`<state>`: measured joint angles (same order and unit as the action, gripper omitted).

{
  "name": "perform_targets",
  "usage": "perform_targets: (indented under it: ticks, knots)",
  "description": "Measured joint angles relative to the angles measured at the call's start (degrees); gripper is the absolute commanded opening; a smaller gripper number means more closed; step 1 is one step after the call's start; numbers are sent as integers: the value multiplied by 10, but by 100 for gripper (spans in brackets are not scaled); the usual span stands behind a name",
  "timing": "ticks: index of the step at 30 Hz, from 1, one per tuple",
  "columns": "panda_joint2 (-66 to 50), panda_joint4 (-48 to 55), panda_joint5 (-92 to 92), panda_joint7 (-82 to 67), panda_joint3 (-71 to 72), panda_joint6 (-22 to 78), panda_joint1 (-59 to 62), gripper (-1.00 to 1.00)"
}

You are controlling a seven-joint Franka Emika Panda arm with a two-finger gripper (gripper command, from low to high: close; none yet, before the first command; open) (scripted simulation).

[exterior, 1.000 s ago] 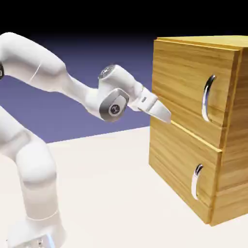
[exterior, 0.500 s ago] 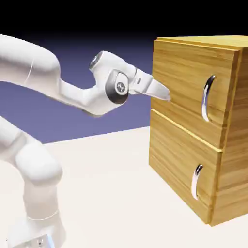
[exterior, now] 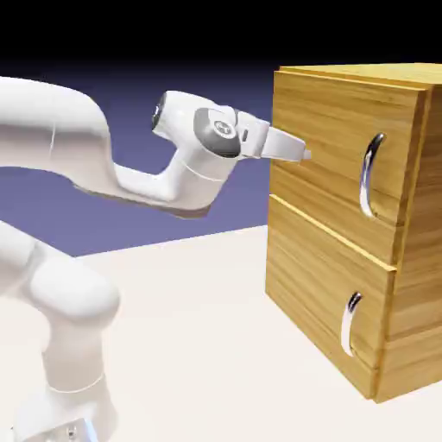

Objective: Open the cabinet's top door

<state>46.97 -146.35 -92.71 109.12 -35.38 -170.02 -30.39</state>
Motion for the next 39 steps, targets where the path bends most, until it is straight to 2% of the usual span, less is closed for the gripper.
perform_targets:
  ticks: [29,34,35,39]
  knots:
    - [112,114,-722,519,-276,31,-231,0]
    - [86,174,-731,524,-323,45,-314,0]
    - [80,188,-733,525,-333,48,-333,-100]
    - [64,160,-732,550,-305,63,-292,-100]
